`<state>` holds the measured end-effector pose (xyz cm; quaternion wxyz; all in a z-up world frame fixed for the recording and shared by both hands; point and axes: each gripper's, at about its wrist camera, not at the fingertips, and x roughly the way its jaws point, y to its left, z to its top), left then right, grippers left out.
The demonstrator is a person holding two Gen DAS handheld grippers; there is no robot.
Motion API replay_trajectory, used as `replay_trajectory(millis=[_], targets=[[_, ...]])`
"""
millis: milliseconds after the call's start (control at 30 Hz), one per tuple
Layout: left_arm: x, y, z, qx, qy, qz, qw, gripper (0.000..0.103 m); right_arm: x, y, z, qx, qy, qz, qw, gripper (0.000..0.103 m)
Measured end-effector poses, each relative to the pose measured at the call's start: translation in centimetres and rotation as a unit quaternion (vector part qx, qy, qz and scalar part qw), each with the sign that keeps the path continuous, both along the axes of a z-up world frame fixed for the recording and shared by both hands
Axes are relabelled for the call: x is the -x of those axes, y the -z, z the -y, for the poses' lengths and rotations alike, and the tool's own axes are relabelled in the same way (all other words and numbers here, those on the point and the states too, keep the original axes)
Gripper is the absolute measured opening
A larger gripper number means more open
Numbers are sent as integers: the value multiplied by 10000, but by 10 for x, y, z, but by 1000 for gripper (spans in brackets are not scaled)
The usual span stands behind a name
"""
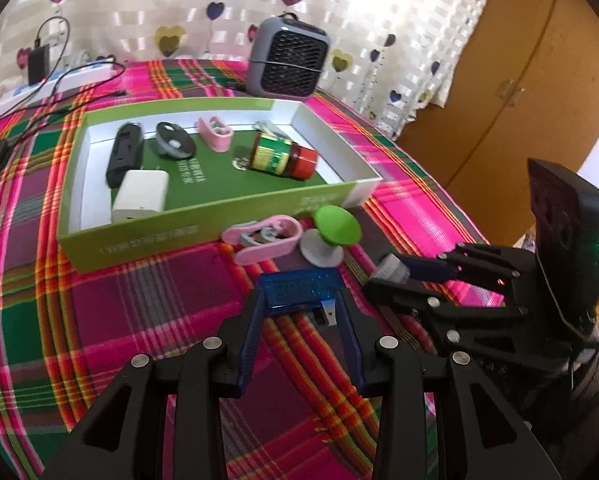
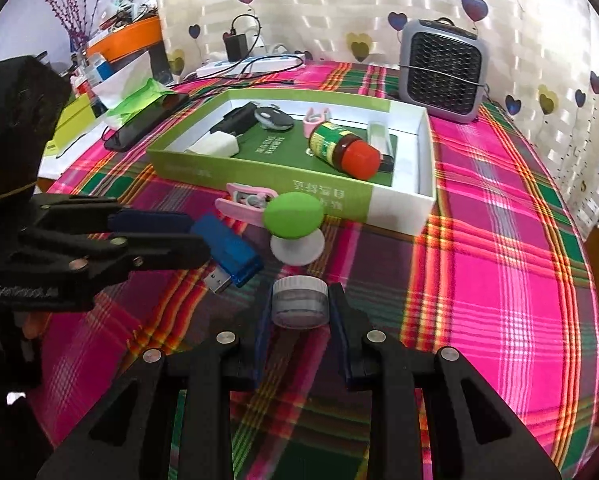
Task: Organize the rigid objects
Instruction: 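Move left tool onto the blue USB stick while right tool reaches the small white jar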
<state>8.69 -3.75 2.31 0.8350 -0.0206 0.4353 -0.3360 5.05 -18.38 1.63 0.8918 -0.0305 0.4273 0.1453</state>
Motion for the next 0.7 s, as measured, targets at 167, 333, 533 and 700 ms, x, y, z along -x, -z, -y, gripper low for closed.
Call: replay_trajectory(millis=[167,333,533,700], targets=[[13,0,6,-44,175,32,9998,35,1,1,8,-76,148,-34,9999,28],[23,0,13,-84,345,60,9994,35,4,1,12,-88,194,-35,9998,28],[26,-4,13,-270,369,255,9986,35,5,0,13,-100,190,-35,9998,29],[16,-4,12,-572,310,443,9969,36,5,1,15,-120,192,-37,9997,28]])
